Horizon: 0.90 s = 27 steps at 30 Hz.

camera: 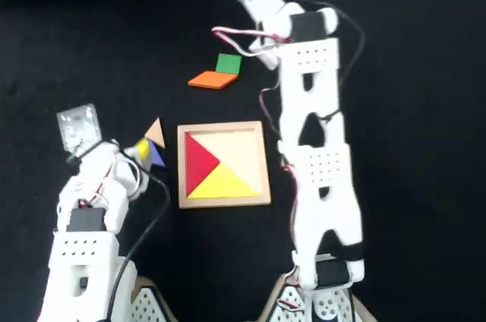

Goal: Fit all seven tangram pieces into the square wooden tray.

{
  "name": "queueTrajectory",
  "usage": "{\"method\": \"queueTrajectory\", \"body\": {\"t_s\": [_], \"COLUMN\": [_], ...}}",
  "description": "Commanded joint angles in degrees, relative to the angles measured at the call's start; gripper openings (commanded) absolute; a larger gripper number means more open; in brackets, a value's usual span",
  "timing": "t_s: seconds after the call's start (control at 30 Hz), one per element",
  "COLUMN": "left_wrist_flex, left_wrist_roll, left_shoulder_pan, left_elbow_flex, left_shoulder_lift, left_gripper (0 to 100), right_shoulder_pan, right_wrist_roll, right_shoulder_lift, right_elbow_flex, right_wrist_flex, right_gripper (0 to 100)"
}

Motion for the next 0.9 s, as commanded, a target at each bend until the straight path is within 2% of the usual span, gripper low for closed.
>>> {"method": "queueTrajectory", "body": {"t_s": [0.0, 0.13, 0.27, 0.5, 0.6, 0.67, 0.73, 0.87], "left_wrist_flex": [1.67, 2.90, 2.81, 2.99, 2.99, 2.99, 2.99, 2.81], "left_wrist_roll": [2.02, 1.93, 1.76, 1.49, -3.96, -7.30, -7.65, -8.70], "left_shoulder_pan": [3.30, 8.57, 9.45, 9.98, 10.77, 11.21, 10.15, 8.75], "left_elbow_flex": [-14.90, -30.55, -47.43, -77.32, -86.37, -90.59, -93.49, -94.99], "left_shoulder_lift": [3.16, 17.58, 39.21, 72.18, 81.67, 86.77, 90.29, 94.07], "left_gripper": [20, 20, 20, 20, 20, 20, 20, 20], "right_shoulder_pan": [3.52, 6.15, 7.74, 8.70, 7.82, 7.38, 7.30, 7.38], "right_wrist_roll": [-2.99, -3.52, -3.60, -8.53, -8.97, -8.97, -8.79, -8.35], "right_shoulder_lift": [-10.95, -20.62, -29.14, -41.80, -45.23, -46.02, -45.49, -42.95], "right_elbow_flex": [12.26, 33.27, 51.65, 82.77, 94.73, 99.82, 102.37, 101.41], "right_wrist_flex": [2.11, 1.93, -0.70, -21.10, -32.62, -38.07, -41.41, -42.29], "right_gripper": [1.1, 1.1, 1.1, 1.1, 1.1, 1.1, 1.1, 1.1]}}
